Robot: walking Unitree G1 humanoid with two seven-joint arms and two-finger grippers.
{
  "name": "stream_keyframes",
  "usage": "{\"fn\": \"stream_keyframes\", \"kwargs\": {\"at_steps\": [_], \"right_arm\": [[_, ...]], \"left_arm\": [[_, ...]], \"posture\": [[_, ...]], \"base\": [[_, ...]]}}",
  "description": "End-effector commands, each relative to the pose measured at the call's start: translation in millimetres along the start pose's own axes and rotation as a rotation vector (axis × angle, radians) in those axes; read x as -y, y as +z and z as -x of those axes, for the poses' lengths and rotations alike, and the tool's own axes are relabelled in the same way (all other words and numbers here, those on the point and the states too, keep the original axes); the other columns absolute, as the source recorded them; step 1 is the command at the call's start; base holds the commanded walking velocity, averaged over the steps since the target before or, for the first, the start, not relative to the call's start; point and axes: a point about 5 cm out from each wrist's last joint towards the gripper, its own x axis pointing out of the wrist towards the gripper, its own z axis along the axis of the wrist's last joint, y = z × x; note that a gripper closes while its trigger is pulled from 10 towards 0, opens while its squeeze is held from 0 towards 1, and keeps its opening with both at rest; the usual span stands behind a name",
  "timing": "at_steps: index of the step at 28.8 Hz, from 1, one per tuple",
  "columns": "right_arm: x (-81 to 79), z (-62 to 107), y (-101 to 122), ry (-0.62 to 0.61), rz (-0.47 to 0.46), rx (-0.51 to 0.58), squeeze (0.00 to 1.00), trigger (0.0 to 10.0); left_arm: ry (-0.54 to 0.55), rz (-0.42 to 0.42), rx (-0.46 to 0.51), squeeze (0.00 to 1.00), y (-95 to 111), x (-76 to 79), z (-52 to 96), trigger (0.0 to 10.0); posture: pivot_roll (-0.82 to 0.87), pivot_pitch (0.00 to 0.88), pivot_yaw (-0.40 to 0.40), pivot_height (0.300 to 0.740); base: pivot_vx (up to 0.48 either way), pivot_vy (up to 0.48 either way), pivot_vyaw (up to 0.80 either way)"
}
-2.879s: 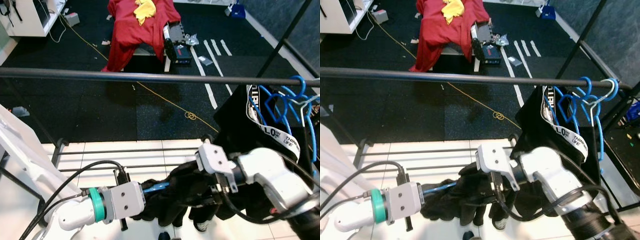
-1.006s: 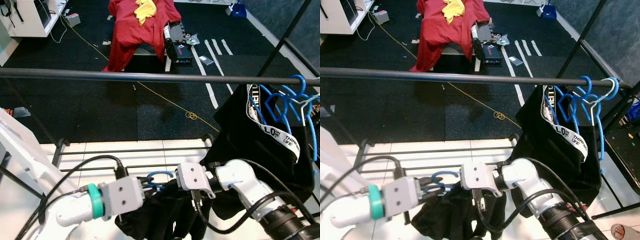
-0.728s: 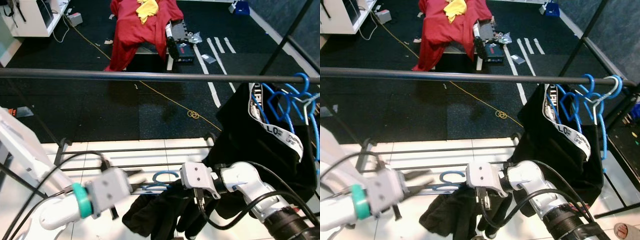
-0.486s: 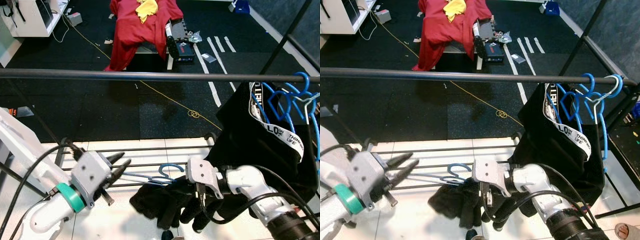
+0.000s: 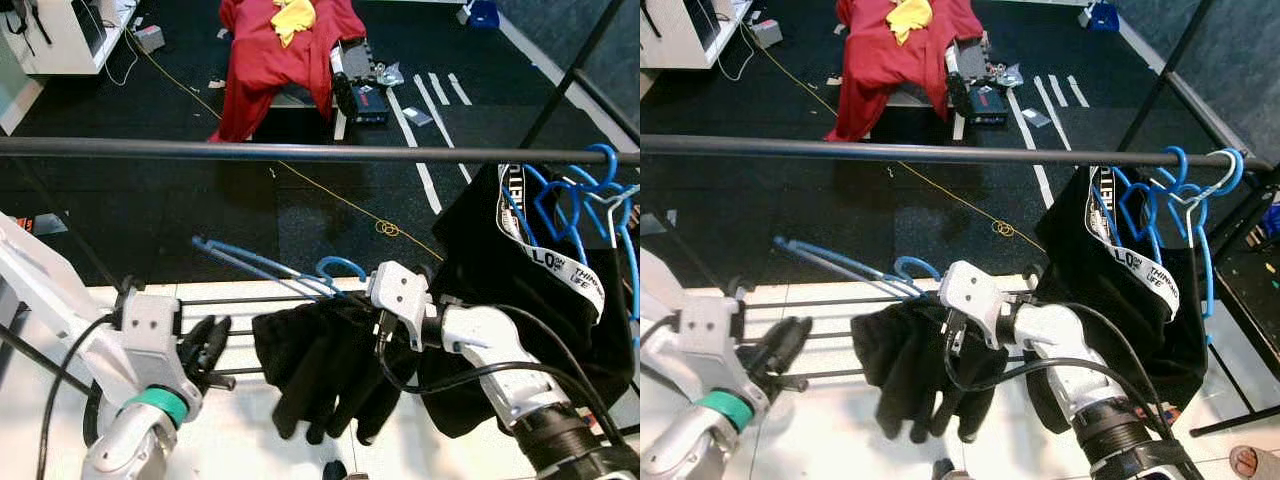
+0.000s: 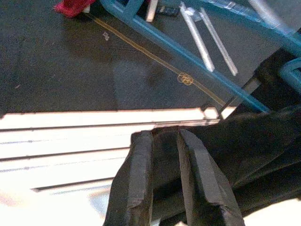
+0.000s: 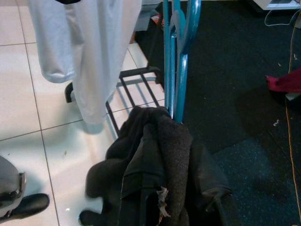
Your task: Hang hanger
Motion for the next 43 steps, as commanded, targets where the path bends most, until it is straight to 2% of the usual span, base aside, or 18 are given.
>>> {"fn": "stream_keyframes", "kwargs": {"at_steps": [1, 2, 4, 10, 11, 17, 21, 23, 24, 29, 32, 34, 36, 37, 40, 41, 42, 43], "right_arm": [[-2.7, 1.5, 11.4, 0.054, 0.019, 0.053, 0.0, 0.0], [-7.3, -1.3, 20.1, 0.118, 0.027, 0.084, 0.0, 0.0], [-10.5, -3.1, 26.0, 0.161, 0.034, 0.103, 0.0, 0.0], [-13.0, -7.2, 37.2, 0.213, 0.056, 0.138, 0.0, 0.0], [-12.0, -8.6, 43.4, 0.233, 0.07, 0.155, 0.0, 0.0], [-6.1, -10.5, 52.6, 0.278, 0.132, 0.159, 0.0, 0.0], [-6.1, -10.5, 52.6, 0.278, 0.132, 0.159, 0.0, 0.0], [-5.8, -11.2, 54.5, 0.287, 0.146, 0.162, 0.0, 0.0], [-5.4, -13.0, 61.6, 0.304, 0.16, 0.181, 0.0, 0.0], [-7.1, -17.2, 75.2, 0.333, 0.176, 0.224, 0.0, 0.0], [-8.9, -18.6, 80.6, 0.343, 0.18, 0.241, 0.0, 0.0], [-11.0, -19.7, 94.0, 0.359, 0.188, 0.286, 0.0, 0.0], [-10.5, -19.4, 100.3, 0.365, 0.192, 0.306, 0.0, 0.0], [-9.7, -18.2, 104.5, 0.376, 0.197, 0.315, 0.0, 0.0], [-9.7, -17.6, 103.9, 0.38, 0.198, 0.311, 0.0, 0.0], [-10.4, -16.3, 100.9, 0.387, 0.195, 0.298, 0.0, 0.0], [-12.5, -12.7, 91.6, 0.407, 0.187, 0.257, 0.0, 0.0], [-13.6, -10.9, 87.7, 0.415, 0.184, 0.238, 0.0, 0.0]], "left_arm": [[-0.005, 0.004, -0.109, 0.0, -18.5, 2.9, -3.1, 10.0], [-0.019, 0.014, -0.166, 0.0, -27.6, 8.9, -7.5, 10.0], [-0.028, 0.022, -0.202, 0.0, -33.4, 13.1, -10.3, 10.0], [-0.002, 0.028, -0.246, 0.0, -38.5, 14.4, -15.9, 10.0], [-0.011, 0.027, -0.275, 1.0, -41.2, 14.6, -14.2, 10.0], [-0.008, 0.035, -0.369, 1.0, -49.3, 9.1, -1.5, 10.0], [-0.008, 0.035, -0.369, 1.0, -49.3, 9.1, -1.5, 10.0], [-0.001, 0.045, -0.402, 1.0, -50.9, 7.0, 0.8, 10.0], [0.007, 0.069, -0.458, 0.0, -55.8, 4.9, 2.8, 10.0], [-0.007, 0.084, -0.532, 0.0, -63.0, 7.5, 2.4, 10.0], [-0.013, 0.07, -0.554, 0.0, -66.1, 9.6, 1.1, 10.0], [-0.028, 0.031, -0.597, 0.0, -75.5, 12.6, -1.5, 10.0], [-0.051, 0.041, -0.597, 0.0, -77.0, 15.7, -3.9, 10.0], [-0.127, 0.107, -0.528, 0.0, -67.4, 24.0, -8.4, 10.0], [-0.159, 0.132, -0.493, 0.0, -61.5, 26.8, -9.4, 10.0], [-0.203, 0.134, -0.438, 0.0, -53.3, 28.5, -9.3, 10.0], [-0.245, -0.017, -0.288, 0.0, -34.1, 22.5, -7.8, 10.0], [-0.253, -0.094, -0.228, 0.0, -26.5, 19.7, -6.4, 10.0]], "posture": [[-0.06, 0.155, 0.009, 0.74], [-0.06, 0.155, 0.009, 0.74], [-0.06, 0.155, 0.009, 0.74], [-0.06, 0.152, 0.007, 0.74], [-0.06, 0.151, 0.004, 0.74], [-0.04, 0.152, -0.003, 0.74], [-0.04, 0.152, -0.003, 0.74], [-0.04, 0.154, -0.002, 0.74], [-0.04, 0.154, 0.0, 0.74], [-0.05, 0.155, 0.001, 0.74], [-0.05, 0.155, 0.003, 0.74], [-0.05, 0.155, 0.003, 0.74], [-0.06, 0.155, 0.005, 0.74], [-0.06, 0.155, 0.003, 0.74], [-0.06, 0.155, 0.003, 0.74], [-0.06, 0.156, 0.001, 0.74], [-0.06, 0.156, 0.001, 0.74], [-0.06, 0.156, 0.001, 0.74]], "base": [[0.0, 0.0, 0.0], [0.0, 0.0, 0.0], [0.0, 0.0, 0.0], [0.0, 0.0, 0.0], [0.0, 0.0, 0.0], [0.0, 0.0, 0.0], [0.0, 0.0, 0.0], [0.0, 0.0, 0.0], [0.0, 0.0, 0.0], [0.0, 0.0, 0.0], [0.0, 0.0, 0.0], [0.0, 0.0, 0.0], [0.0, 0.0, 0.0], [0.0, 0.0, 0.0], [0.0, 0.0, 0.0], [0.0, 0.0, 0.0], [0.0, 0.0, 0.0], [0.0, 0.0, 0.0]]}}
